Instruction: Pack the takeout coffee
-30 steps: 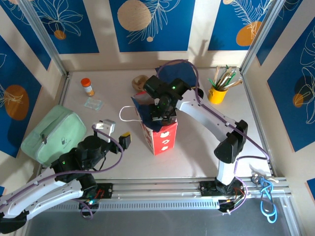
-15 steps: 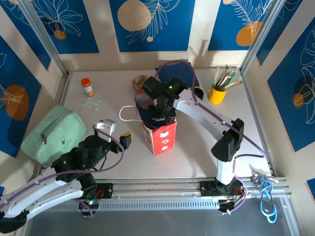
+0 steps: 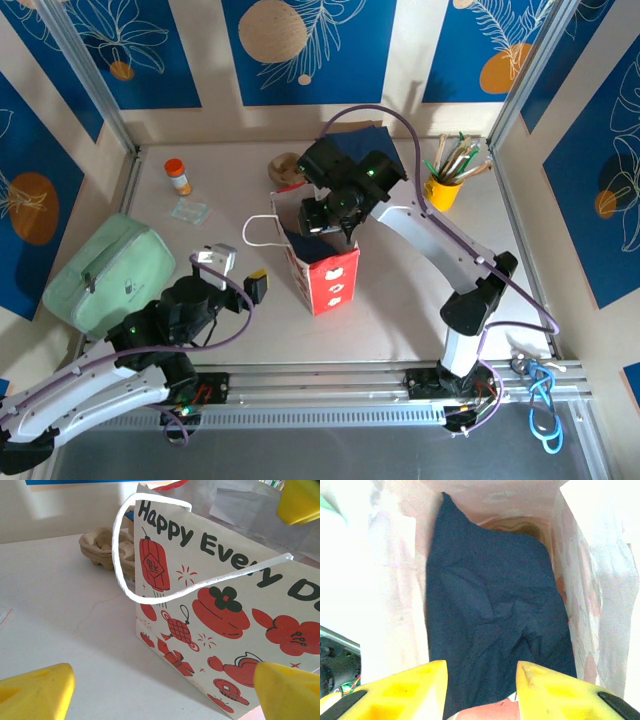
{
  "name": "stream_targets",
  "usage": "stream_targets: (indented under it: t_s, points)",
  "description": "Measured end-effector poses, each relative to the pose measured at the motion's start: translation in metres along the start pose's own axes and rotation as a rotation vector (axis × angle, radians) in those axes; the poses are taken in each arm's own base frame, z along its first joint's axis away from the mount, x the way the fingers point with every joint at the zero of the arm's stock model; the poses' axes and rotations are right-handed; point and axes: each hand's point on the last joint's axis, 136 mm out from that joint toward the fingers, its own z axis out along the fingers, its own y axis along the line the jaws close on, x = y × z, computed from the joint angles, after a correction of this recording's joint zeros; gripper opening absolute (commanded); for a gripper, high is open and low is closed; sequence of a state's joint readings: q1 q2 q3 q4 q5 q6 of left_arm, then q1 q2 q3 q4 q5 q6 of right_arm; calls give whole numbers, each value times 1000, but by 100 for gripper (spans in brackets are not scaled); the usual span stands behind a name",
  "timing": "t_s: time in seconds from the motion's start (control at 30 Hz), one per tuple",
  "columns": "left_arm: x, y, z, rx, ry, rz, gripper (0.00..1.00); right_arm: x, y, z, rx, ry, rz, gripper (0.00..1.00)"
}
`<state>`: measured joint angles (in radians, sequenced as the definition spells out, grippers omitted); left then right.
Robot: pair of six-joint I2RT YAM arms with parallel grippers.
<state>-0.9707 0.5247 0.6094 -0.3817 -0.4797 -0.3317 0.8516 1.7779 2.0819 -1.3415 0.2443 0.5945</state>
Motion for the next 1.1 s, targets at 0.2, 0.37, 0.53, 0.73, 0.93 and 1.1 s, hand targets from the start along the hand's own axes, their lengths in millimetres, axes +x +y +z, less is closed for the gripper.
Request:
stream_targets:
  t_s: [0.2, 0.37, 0.53, 0.73, 0.93, 1.1]
  points:
    - [0, 0, 0, 0, 0, 0, 92, -6, 10, -22, -79, -57, -23, 42]
    - [0, 0, 0, 0, 0, 0, 92, -14, 15, -36, -132, -97, -35, 44]
    - [0, 0, 0, 0, 0, 0, 92, -28, 13, -55, -174, -156, -37, 49]
    - [0, 0, 0, 0, 0, 0, 92, -50, 3, -93, -202, -270, -55, 54]
    - [0, 0, 0, -1, 0, 0, 92, -74, -33, -128, -160, -400, -35, 61]
    - [1, 0, 1, -3, 6, 3, 92, -94, -83, -142, -69, -488, 20, 67]
